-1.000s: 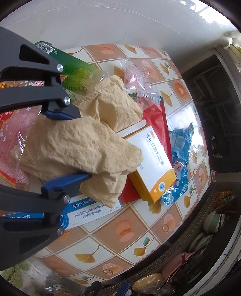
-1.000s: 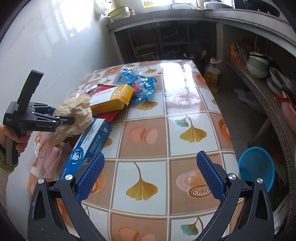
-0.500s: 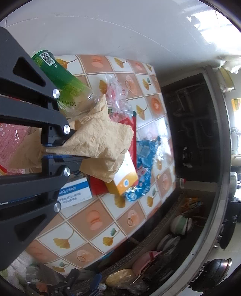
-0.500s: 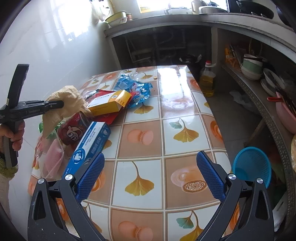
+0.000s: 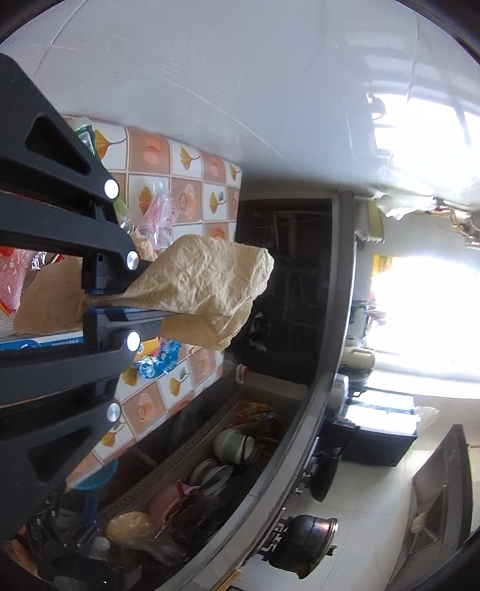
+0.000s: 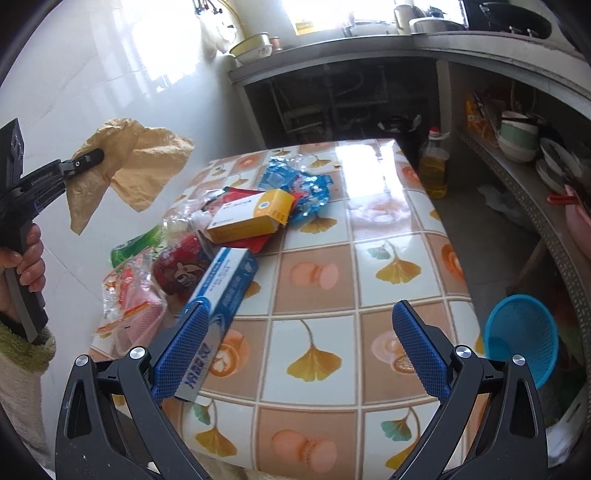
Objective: Collect trash
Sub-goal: 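Grasp the clear snack bag with the right gripper while the left holds the paper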
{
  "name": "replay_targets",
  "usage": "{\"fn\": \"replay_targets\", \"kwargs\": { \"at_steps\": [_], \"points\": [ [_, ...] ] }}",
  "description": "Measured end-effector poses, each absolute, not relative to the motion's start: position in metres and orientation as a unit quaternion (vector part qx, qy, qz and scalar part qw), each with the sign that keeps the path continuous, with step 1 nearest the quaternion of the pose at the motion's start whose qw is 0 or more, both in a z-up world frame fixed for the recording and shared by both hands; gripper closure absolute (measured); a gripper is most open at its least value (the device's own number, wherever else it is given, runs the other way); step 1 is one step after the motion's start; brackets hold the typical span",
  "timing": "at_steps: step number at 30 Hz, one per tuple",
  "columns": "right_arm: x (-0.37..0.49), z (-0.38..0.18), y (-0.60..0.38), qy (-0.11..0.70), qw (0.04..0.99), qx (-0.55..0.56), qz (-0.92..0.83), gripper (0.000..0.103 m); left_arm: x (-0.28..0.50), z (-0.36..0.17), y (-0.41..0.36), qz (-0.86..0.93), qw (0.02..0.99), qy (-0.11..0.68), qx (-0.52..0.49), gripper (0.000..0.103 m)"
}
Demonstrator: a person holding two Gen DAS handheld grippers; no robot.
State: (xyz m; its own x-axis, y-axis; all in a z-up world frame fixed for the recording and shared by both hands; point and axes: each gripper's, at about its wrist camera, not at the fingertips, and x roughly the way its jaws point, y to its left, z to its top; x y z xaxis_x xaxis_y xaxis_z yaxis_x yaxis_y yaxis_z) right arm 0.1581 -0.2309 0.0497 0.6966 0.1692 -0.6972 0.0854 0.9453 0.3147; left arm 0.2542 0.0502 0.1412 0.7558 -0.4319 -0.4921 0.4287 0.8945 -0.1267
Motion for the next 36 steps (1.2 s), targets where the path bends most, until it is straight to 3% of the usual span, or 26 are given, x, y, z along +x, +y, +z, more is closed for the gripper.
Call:
{"fn": "replay_targets", "kwargs": {
  "at_steps": [5, 8, 23, 31, 36],
  "points": [
    [0.184, 0.057, -0.203, 0.389, 0.882, 0.218, 0.151, 0.008, 0.226, 0.154, 0.079, -0.181, 0.955, 0.234, -0.019, 0.099],
    [0.208, 0.059, -0.174, 0.393, 0.859, 0.236, 0.226, 0.014, 0.21, 0.152, 0.094, -0.151, 0.961, 0.229, -0.028, 0.099],
    [0.29, 0.019, -0.052, 0.475, 0.819, 0.096, 0.306, 0.043, 0.176, 0.129, 0.143, -0.108, 0.961, 0.24, -0.083, 0.099],
    [0.288, 0.011, -0.036, 0.479, 0.828, 0.028, 0.291, 0.092, 0.178, 0.128, 0.145, -0.111, 0.96, 0.24, -0.089, 0.099],
    [0.284, 0.016, -0.04, 0.466, 0.836, 0.023, 0.289, 0.103, 0.179, 0.128, 0.144, -0.11, 0.96, 0.241, -0.091, 0.099]
  ]
}}
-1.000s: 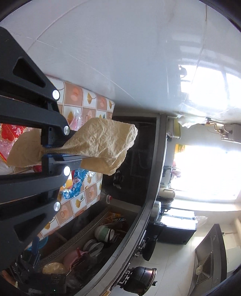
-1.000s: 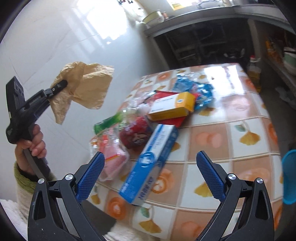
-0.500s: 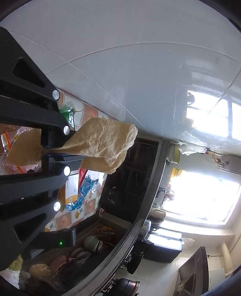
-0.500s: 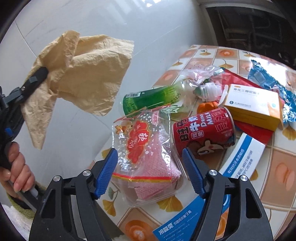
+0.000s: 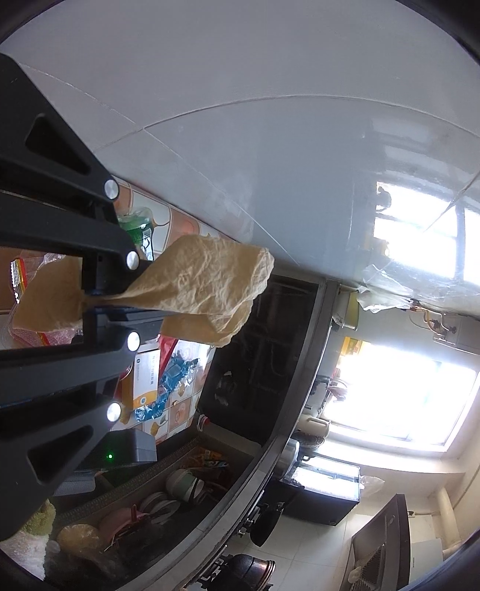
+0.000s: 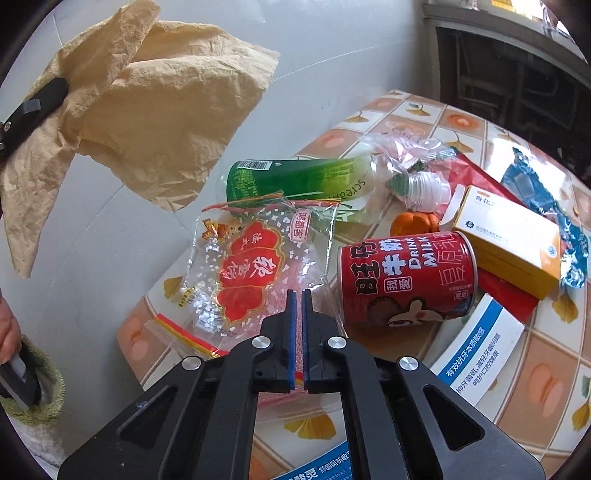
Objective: Collect trash
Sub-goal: 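Grasp the clear snack bag with the right gripper while the left holds the paper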
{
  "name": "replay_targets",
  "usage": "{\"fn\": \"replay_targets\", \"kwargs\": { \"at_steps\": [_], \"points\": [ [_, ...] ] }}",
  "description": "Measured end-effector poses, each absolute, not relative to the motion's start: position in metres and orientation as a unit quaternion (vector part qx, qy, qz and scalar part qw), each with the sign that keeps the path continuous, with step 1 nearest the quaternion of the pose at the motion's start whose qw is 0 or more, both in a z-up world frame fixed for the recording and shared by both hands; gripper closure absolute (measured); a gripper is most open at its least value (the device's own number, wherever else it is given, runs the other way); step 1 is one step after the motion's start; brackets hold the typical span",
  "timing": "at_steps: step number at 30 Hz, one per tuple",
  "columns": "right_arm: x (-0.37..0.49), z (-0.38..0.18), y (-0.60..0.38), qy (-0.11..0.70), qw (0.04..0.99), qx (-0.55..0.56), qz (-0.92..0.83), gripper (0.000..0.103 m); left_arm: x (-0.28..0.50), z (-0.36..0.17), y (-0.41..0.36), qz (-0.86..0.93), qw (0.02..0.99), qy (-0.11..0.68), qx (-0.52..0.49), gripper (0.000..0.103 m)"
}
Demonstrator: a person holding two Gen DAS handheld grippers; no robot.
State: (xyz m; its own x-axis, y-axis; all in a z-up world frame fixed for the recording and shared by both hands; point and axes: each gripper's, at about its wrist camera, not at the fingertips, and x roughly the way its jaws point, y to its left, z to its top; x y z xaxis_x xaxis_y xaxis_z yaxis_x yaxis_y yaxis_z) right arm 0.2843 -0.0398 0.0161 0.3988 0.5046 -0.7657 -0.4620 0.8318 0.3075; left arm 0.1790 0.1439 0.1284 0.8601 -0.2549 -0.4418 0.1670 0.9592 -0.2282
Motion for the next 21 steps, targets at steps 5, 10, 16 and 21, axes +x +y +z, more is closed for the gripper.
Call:
{"fn": "replay_targets", "kwargs": {
  "at_steps": [5, 10, 16, 21],
  "points": [
    [0.29, 0.023, -0.05, 0.453, 0.839, 0.054, 0.296, 0.103, 0.176, 0.13, 0.146, -0.106, 0.961, 0.237, -0.093, 0.099],
    [0.29, 0.028, -0.067, 0.466, 0.822, 0.099, 0.313, 0.098, 0.174, 0.132, 0.144, -0.104, 0.962, 0.235, -0.091, 0.099],
    [0.304, 0.016, -0.053, 0.49, 0.807, 0.1, 0.316, 0.043, 0.173, 0.131, 0.145, -0.104, 0.961, 0.238, -0.09, 0.099],
    [0.313, 0.002, -0.028, 0.51, 0.799, 0.062, 0.313, 0.043, 0.174, 0.131, 0.147, -0.103, 0.96, 0.242, -0.09, 0.099]
  ]
}}
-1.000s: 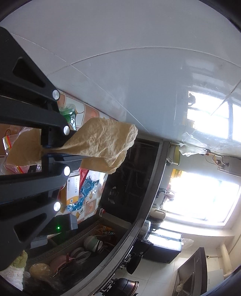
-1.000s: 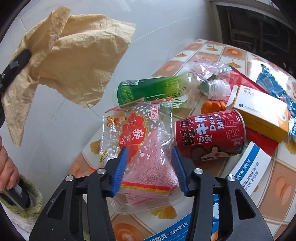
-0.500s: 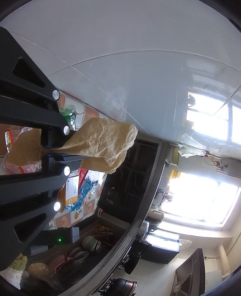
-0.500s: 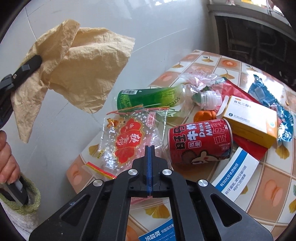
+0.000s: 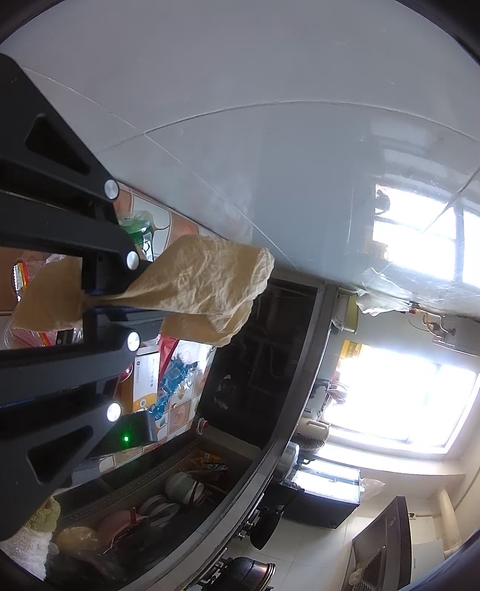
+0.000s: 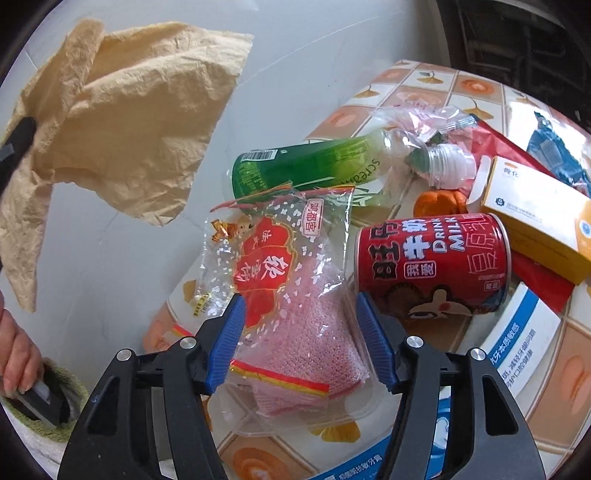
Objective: Collect trash
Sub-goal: 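Grasp the clear snack bag with the right gripper while the left holds the paper, then carry the paper and snack bag over the blue wastebasket with both tools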
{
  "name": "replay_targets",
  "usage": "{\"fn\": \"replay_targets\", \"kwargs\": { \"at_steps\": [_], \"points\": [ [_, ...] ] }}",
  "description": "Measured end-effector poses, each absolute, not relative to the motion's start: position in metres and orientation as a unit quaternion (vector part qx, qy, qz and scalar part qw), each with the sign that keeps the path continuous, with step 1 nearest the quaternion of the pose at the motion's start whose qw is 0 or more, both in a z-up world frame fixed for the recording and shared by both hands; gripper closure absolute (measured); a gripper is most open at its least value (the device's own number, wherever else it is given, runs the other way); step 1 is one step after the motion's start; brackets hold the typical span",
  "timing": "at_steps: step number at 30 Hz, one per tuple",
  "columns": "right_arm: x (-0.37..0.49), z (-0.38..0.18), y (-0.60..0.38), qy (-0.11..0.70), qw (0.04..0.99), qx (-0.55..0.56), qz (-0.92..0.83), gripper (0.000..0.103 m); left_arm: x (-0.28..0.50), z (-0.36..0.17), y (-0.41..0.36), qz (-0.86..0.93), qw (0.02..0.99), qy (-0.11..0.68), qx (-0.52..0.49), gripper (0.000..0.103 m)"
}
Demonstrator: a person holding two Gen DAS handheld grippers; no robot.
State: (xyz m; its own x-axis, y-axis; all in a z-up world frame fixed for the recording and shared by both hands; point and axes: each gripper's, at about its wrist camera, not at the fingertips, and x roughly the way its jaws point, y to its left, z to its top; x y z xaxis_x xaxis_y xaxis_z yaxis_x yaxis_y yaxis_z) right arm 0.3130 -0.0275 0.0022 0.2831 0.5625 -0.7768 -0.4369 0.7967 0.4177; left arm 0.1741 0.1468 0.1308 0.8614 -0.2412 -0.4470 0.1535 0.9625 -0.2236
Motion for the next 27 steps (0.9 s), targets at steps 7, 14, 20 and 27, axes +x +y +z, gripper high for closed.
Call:
{"fn": "replay_targets", "kwargs": {
  "at_steps": [7, 14, 20, 27],
  "points": [
    [0.31, -0.004, -0.012, 0.504, 0.813, 0.012, 0.293, 0.07, 0.175, 0.131, 0.147, -0.104, 0.96, 0.243, -0.091, 0.099],
    [0.305, 0.01, -0.025, 0.476, 0.832, 0.014, 0.285, 0.089, 0.175, 0.131, 0.147, -0.104, 0.96, 0.242, -0.092, 0.099],
    [0.294, 0.031, -0.043, 0.453, 0.845, 0.048, 0.282, 0.092, 0.173, 0.131, 0.144, -0.106, 0.961, 0.239, -0.092, 0.099],
    [0.271, 0.058, -0.089, 0.417, 0.864, 0.108, 0.261, 0.092, 0.174, 0.132, 0.134, -0.125, 0.959, 0.236, -0.09, 0.099]
  ]
}}
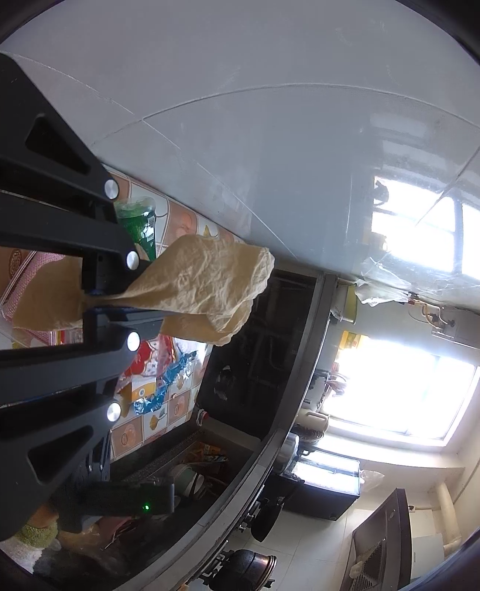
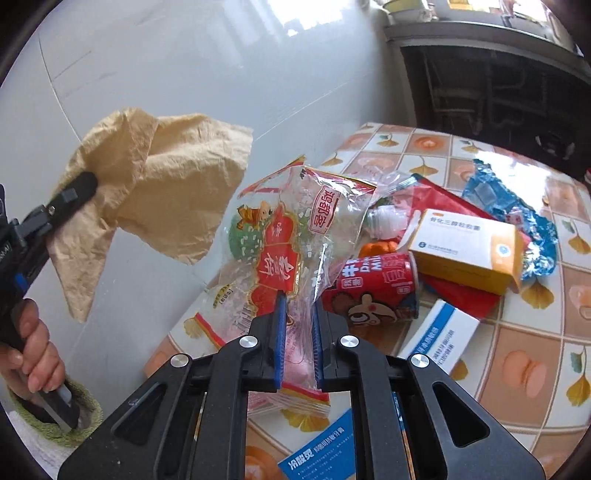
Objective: Collect trash
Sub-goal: 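Carry the paper and snack bag over the blue wastebasket with both tools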
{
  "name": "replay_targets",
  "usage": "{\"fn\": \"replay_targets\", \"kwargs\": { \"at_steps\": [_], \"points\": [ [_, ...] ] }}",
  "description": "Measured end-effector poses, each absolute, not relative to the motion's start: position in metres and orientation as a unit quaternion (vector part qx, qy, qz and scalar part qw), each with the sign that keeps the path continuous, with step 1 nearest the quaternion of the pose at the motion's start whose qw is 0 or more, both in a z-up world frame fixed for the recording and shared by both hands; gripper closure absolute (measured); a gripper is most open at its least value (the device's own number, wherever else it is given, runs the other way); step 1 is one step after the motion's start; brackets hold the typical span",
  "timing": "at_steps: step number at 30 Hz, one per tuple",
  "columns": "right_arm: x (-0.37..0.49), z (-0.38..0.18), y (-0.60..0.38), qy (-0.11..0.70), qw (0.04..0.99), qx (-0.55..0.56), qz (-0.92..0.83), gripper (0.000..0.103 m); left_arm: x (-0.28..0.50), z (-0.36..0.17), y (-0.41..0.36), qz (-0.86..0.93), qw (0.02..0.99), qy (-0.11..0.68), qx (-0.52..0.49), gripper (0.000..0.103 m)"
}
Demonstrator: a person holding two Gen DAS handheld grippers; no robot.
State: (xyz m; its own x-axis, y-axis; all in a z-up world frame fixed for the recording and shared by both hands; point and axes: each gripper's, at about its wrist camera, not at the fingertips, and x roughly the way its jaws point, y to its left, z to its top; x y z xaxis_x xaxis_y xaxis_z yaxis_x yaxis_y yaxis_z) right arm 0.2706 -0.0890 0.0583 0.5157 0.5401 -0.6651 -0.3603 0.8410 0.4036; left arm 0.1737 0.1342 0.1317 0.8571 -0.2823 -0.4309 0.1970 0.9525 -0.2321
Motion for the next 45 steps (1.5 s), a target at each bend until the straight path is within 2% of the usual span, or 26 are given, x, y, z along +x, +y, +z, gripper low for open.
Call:
{"fn": "replay_targets", "kwargs": {
  "at_steps": [7, 14, 31, 37, 45],
  "points": [
    [0.241, 0.068, -0.154, 0.394, 0.879, 0.168, 0.21, 0.093, 0.181, 0.133, 0.099, -0.165, 0.953, 0.246, -0.066, 0.099],
    [0.197, 0.063, -0.23, 0.377, 0.884, 0.232, 0.149, 0.093, 0.179, 0.138, 0.03, -0.222, 0.942, 0.251, -0.028, 0.099],
    [0.055, -0.012, -0.423, 0.355, 0.862, 0.356, -0.067, 0.093, 0.136, 0.117, -0.239, -0.47, 0.825, 0.312, 0.042, 0.099],
    [0.004, -0.041, -0.468, 0.352, 0.839, 0.39, -0.141, 0.092, 0.123, 0.088, -0.336, -0.537, 0.757, 0.37, 0.049, 0.099],
    [-0.038, -0.082, -0.514, 0.362, 0.8, 0.419, -0.231, 0.092, 0.143, 0.003, -0.451, -0.562, 0.633, 0.532, 0.006, 0.099]
  ]
}}
